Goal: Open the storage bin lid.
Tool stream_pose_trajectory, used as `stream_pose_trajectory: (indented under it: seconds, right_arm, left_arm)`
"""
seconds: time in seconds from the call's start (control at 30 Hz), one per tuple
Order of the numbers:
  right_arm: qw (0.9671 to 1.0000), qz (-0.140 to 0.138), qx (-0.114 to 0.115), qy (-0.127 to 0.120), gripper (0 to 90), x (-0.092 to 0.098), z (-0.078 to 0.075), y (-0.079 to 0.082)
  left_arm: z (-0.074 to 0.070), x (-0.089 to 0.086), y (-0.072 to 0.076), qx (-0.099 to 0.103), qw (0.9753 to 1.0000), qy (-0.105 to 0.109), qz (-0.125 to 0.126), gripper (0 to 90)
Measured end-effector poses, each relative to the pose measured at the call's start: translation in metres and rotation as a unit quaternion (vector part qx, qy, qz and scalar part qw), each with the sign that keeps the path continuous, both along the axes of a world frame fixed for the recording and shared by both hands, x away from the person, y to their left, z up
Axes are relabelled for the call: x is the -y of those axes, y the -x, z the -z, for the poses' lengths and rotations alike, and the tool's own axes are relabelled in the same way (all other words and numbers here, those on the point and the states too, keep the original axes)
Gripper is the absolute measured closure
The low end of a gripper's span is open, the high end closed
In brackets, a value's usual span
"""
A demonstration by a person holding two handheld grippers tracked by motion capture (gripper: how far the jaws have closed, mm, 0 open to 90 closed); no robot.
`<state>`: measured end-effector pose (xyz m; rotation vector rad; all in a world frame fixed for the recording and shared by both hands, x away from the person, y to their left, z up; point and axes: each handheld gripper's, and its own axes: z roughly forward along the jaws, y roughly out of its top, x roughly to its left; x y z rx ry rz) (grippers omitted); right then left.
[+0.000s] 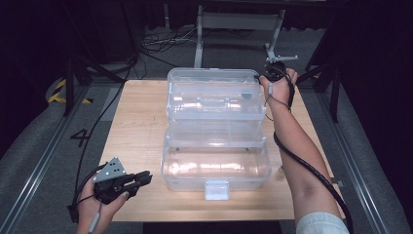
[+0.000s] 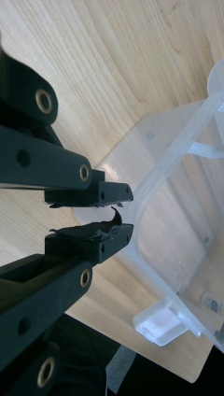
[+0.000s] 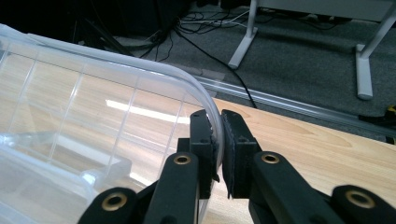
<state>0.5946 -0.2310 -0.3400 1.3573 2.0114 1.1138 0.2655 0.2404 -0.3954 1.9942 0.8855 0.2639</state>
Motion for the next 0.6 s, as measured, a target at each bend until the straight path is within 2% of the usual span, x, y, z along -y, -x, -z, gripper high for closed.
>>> stream_pose_trajectory:
  seconds: [0.13, 0.6]
  right_arm:
    - [1.0000, 0.001, -0.007, -0.005, 83.8, 0.0009, 0.0054, -0.0028]
    - [0.9996, 0.000, -0.025, -0.012, 83.5, 0.0025, 0.0100, -0.0084]
  left_arm:
    - [-0.0006, -0.0015, 0.0014, 0.001, 1.0000, 0.002, -0.002, 78.8]
    - [0.0000, -0.0008, -0.0009, -0.002, 1.0000, 0.002, 0.001, 78.2]
